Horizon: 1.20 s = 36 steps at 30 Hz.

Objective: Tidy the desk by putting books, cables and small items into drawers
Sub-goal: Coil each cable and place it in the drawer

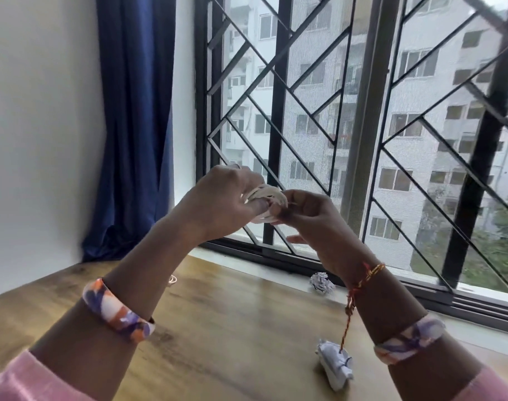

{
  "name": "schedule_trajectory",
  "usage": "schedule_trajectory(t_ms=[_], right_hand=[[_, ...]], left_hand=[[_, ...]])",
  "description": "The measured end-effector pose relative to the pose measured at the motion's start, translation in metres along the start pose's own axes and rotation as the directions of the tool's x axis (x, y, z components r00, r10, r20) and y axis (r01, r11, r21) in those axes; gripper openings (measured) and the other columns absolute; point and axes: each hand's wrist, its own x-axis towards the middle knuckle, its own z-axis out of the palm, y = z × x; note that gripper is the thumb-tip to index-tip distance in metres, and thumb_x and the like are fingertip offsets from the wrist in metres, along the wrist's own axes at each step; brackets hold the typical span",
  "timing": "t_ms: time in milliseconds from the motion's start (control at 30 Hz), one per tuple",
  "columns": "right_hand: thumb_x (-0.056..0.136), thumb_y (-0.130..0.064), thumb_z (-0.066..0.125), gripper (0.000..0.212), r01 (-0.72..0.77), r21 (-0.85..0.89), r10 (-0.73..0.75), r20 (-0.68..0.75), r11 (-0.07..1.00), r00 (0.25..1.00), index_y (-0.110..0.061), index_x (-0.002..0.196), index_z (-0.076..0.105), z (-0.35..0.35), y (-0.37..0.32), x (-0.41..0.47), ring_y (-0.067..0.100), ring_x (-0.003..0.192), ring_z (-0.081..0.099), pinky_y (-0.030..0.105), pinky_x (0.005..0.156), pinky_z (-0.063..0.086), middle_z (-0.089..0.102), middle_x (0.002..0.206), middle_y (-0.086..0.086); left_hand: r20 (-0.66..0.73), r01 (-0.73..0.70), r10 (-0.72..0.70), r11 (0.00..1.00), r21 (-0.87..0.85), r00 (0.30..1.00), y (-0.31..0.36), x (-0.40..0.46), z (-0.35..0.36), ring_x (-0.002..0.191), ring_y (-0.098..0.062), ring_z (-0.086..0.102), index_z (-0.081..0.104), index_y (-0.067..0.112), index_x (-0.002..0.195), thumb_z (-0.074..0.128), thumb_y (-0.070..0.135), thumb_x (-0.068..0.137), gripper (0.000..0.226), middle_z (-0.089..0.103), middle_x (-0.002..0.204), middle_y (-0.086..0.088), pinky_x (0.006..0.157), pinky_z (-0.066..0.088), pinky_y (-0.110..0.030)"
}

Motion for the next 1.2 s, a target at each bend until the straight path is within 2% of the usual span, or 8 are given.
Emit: schedule_trajectory(t_ms=[267,500,633,800,933,1000,1067,1200], right_hand=[[0.069,-0.033,0.065,0.032,-0.179,-0.032,0.181,0.096,0.983,0.979,-0.018,0.097,0.066,-0.008,-0.005,-0.009,0.011,0.097,0.061,0.054,0.083,0.048,0.069,0.096,-0.003],[0.089,-0.019,0.057,0.006,-0.148,-0.168,0.162,0.075,0.975,0.984,-0.02,0.092,0.062,-0.012,-0.007,-0.012,0.008,0.088,0.063,0.042,0.072,0.049,0.069,0.092,-0.003],[0.085,-0.017,0.059,0.016,-0.189,-0.109,0.205,0.165,0.976,0.965,-0.012,0.101,0.062,-0.018,-0.006,-0.017,0.012,0.093,0.063,0.045,0.074,0.047,0.068,0.095,0.0],[0.07,-0.026,0.063,0.049,-0.241,-0.04,0.243,0.245,0.97,0.938,0.0,0.111,0.059,-0.025,-0.005,-0.016,0.017,0.096,0.06,0.054,0.08,0.049,0.064,0.103,0.008],[0.076,-0.012,0.071,0.018,-0.066,-0.024,0.067,0.038,0.998,0.997,-0.011,0.093,0.066,-0.014,0.009,-0.017,0.02,0.079,0.053,0.032,0.068,0.045,0.064,0.091,0.011],[0.07,-0.008,0.077,0.028,0.136,-0.099,-0.146,-0.099,0.986,0.984,-0.022,0.093,0.068,-0.011,0.013,-0.015,0.014,0.083,0.063,0.02,0.071,0.051,0.069,0.092,0.003],[0.066,-0.008,0.08,0.029,0.273,-0.203,-0.296,-0.096,0.94,0.95,-0.025,0.089,0.072,-0.008,0.012,-0.013,0.009,0.09,0.065,0.022,0.078,0.053,0.069,0.093,-0.004],[0.067,-0.005,0.078,0.025,0.285,-0.229,-0.302,-0.041,0.931,0.953,-0.024,0.081,0.074,-0.008,0.006,-0.013,0.007,0.094,0.062,0.03,0.076,0.053,0.065,0.096,-0.003]], left_hand=[[-0.049,0.132,-0.152,0.947,-0.293,0.987,0.001,-0.003,0.016,0.052,-0.002,0.046,0.066,0.011,0.08,0.064,0.022,0.086,0.013,0.056,0.061,0.006,0.049,0.036,-0.014],[-0.21,0.091,-0.17,0.936,-0.34,0.963,0.007,-0.011,0.034,0.05,0.002,0.047,0.066,0.008,0.082,0.062,0.017,0.087,0.011,0.054,0.058,0.012,0.051,0.034,-0.008],[0.079,0.267,-0.312,0.623,-0.735,0.947,0.008,-0.015,0.032,0.061,-0.009,0.046,0.065,0.006,0.074,0.064,0.024,0.081,0.019,0.057,0.062,0.003,0.062,0.036,-0.022],[0.342,0.452,-0.357,0.296,-0.841,0.869,0.01,-0.018,0.029,0.058,-0.009,0.047,0.065,0.012,0.07,0.062,0.034,0.07,0.023,0.057,0.066,0.0,0.054,0.031,-0.021],[0.421,0.545,-0.46,0.176,-0.82,0.782,0.011,-0.021,0.034,0.043,-0.003,0.046,0.066,0.014,0.067,0.057,0.031,0.086,0.027,0.056,0.06,0.003,0.039,0.032,-0.013],[0.42,0.554,-0.485,0.172,-0.815,0.767,0.013,-0.021,0.035,0.037,-0.002,0.042,0.061,0.011,0.068,0.054,0.03,0.09,0.029,0.053,0.055,0.004,0.035,0.032,-0.012],[0.43,0.559,-0.473,0.172,-0.811,0.769,0.013,-0.02,0.034,0.036,-0.002,0.041,0.061,0.012,0.069,0.052,0.029,0.091,0.03,0.053,0.054,0.004,0.035,0.032,-0.013],[0.48,0.586,-0.393,0.215,-0.781,0.784,0.012,-0.019,0.029,0.042,-0.003,0.039,0.066,0.017,0.07,0.051,0.031,0.09,0.028,0.058,0.056,0.005,0.039,0.028,-0.014]])
